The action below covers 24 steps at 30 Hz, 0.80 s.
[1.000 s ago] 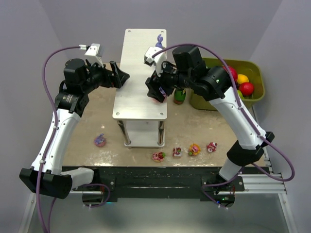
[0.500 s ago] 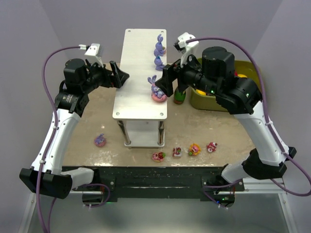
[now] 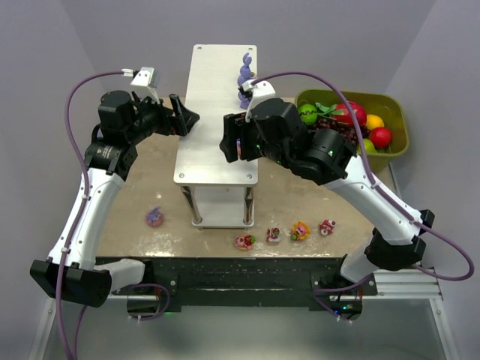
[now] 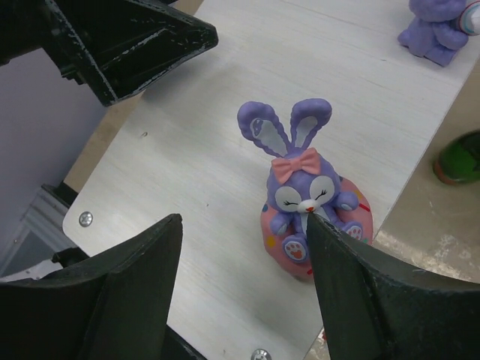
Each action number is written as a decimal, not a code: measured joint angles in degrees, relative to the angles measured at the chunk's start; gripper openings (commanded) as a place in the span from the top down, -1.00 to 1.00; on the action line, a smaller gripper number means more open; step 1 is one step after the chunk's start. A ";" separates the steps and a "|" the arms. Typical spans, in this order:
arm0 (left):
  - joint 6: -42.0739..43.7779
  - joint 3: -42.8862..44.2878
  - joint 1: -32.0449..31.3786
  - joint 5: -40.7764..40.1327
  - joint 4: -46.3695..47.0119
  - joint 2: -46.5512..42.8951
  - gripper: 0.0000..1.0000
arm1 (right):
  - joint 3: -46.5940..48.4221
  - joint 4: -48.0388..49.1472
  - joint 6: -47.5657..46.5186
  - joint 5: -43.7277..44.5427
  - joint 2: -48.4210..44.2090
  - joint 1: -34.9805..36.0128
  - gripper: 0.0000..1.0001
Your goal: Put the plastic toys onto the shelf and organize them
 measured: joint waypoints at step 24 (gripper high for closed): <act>0.02 0.00 0.00 -0.22 -0.04 0.00 -0.99 | -0.94 0.31 -2.25 12.28 1.33 1.66 -0.15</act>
